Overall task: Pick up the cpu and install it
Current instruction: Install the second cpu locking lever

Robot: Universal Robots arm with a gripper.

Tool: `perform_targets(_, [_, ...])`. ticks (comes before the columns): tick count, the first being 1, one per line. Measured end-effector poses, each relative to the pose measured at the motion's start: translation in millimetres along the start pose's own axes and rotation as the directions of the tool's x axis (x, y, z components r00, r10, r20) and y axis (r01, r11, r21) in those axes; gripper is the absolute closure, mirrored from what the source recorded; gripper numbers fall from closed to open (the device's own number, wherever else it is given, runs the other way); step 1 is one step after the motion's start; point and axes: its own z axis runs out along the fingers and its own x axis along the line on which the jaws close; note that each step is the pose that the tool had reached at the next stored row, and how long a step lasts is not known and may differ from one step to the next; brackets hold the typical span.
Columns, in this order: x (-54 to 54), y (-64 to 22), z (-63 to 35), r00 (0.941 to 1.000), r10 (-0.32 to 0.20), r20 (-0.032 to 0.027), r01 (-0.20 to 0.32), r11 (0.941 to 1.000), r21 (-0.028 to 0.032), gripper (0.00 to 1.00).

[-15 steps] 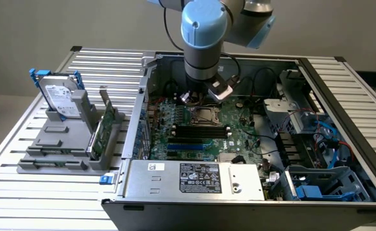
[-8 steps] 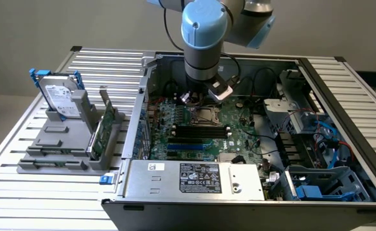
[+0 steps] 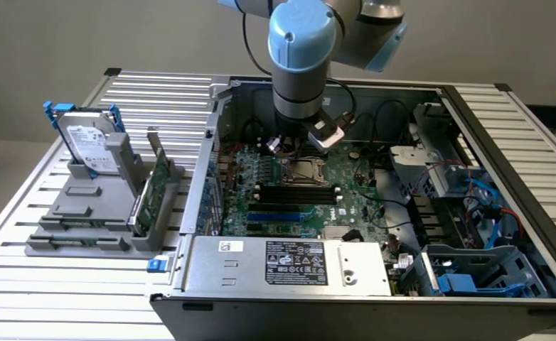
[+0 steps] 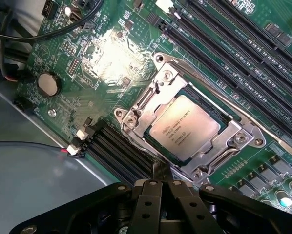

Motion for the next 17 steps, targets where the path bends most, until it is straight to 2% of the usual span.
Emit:
perform_targets(8, [-0.1, 0.2, 0.5, 1.0000, 0.000, 0.0047, 0.001, 1.0000, -0.0060, 0.89])
perform_targets(17, [5.0, 4.6, 1.9, 1.0000, -0.001, 0.0056, 0.001, 1.0000, -0.0056, 0.89])
